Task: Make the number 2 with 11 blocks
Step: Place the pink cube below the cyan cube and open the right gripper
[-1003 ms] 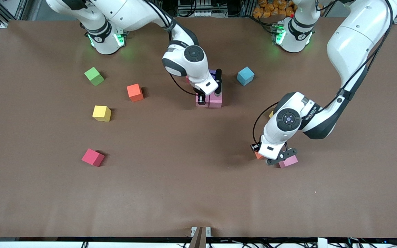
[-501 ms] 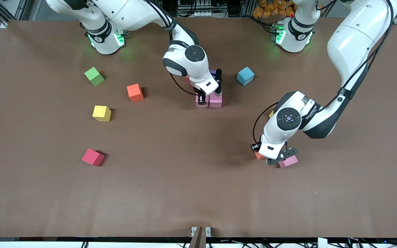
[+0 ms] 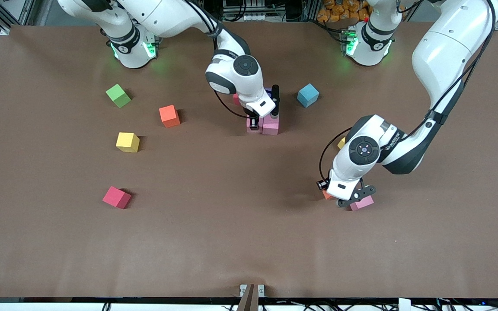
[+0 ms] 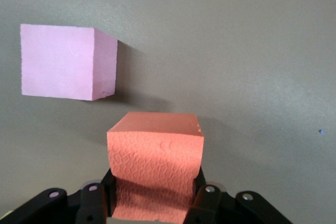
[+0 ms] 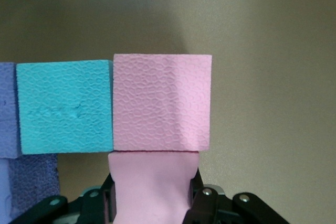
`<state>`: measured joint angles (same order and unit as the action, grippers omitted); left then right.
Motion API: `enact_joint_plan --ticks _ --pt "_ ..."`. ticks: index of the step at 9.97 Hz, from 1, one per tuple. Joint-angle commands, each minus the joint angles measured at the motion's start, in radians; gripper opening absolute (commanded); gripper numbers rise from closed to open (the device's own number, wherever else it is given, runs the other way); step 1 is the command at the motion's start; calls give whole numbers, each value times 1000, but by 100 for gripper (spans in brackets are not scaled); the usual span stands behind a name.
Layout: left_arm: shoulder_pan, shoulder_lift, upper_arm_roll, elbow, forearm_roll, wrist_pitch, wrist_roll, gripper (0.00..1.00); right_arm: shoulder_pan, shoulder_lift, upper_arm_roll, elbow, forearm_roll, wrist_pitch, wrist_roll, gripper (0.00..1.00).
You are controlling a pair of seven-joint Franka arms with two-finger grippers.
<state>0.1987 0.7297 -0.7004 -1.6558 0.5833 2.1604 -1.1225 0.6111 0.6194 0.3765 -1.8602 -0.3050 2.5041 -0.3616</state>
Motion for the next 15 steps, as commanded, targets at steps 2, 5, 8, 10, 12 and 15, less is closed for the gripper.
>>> enact_joint_plan --ticks 2,5,8,10,12,15 --pt "16 -30 -16 -12 -26 -22 4 25 13 6 -15 12 -17 9 26 74" --pt "19 -30 -16 -12 -26 -20 4 25 12 2 -30 18 -14 9 24 79" --pt "19 -30 -16 -12 -28 -20 4 25 -23 -59 -31 7 -13 -80 20 82" --pt "21 -30 -16 -12 -26 -20 6 25 -37 -92 -31 6 -9 -106 20 82" --pt "21 -29 -16 -12 -26 -20 6 25 -57 -136 -28 -8 -8 -116 17 82" --pt "21 -30 -16 -12 -28 -22 4 25 -99 -148 -27 -10 -8 -142 -14 82"
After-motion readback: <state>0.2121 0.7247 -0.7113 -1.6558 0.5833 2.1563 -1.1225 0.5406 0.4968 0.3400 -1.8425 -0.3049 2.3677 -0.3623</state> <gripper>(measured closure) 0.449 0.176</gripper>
